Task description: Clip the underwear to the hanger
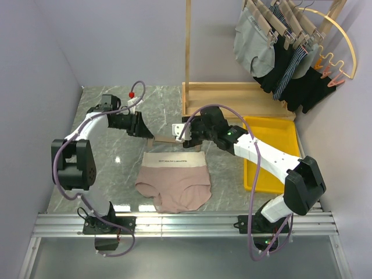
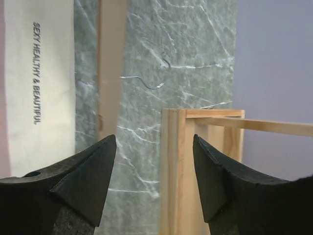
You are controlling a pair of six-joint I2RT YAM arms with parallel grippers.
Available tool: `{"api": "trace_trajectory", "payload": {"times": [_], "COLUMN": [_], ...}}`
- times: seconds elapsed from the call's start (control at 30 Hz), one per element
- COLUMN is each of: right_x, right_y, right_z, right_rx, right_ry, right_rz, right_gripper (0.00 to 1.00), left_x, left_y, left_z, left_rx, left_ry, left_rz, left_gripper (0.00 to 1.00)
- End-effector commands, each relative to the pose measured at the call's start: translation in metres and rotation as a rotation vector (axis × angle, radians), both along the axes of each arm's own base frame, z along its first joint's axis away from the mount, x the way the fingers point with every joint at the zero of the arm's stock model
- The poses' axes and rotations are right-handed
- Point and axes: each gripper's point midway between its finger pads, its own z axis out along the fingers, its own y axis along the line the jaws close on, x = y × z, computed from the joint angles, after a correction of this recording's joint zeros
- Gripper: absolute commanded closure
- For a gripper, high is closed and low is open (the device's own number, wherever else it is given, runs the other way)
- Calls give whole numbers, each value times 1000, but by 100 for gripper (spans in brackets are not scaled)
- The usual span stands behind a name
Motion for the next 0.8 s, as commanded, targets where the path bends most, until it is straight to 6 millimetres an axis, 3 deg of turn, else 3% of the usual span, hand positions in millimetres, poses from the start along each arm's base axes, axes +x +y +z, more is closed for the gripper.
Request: {"api": "trace_trajectory", "payload": {"times": [0.0, 0.2, 0.43, 0.47, 0.53, 0.57, 0.6, 0.63, 0.67, 0.77], "right_x": [1, -12, -10, -13, -16, -20, -20, -18, -21, -20], "right_y": [3, 16, 26, 26, 33, 33, 36, 41, 44, 53], "right_z": [18, 7, -4, -17, -15, -28, -28, -23, -32, -35], "right_rx": [99, 156, 155, 123, 115, 93, 98, 117, 110, 143], "right_ry": [58, 292, 366, 416, 465, 526, 550, 568, 627, 709], "right_rz": [-60, -108, -102, -106, -86, -100, -108, -107, -132, -165], "right_gripper": [29, 34, 42, 42, 42, 42, 42, 42, 43, 45], "left_x": [28, 46, 76, 79, 86, 85, 86, 88, 88, 87], "left_y": [0, 2, 23, 25, 31, 33, 35, 37, 38, 44], "left_z": [15, -8, -44, -52, -71, -78, -89, -93, -97, -107], "left_rx": [-45, -63, -7, 13, 66, 79, 96, 109, 119, 170], "left_ry": [-74, -18, 41, 47, 60, 74, 86, 87, 94, 86], "left_rz": [11, 40, 133, 141, 151, 151, 145, 147, 148, 154], "left_gripper": [100, 100, 100, 100, 96, 94, 91, 88, 84, 75]}}
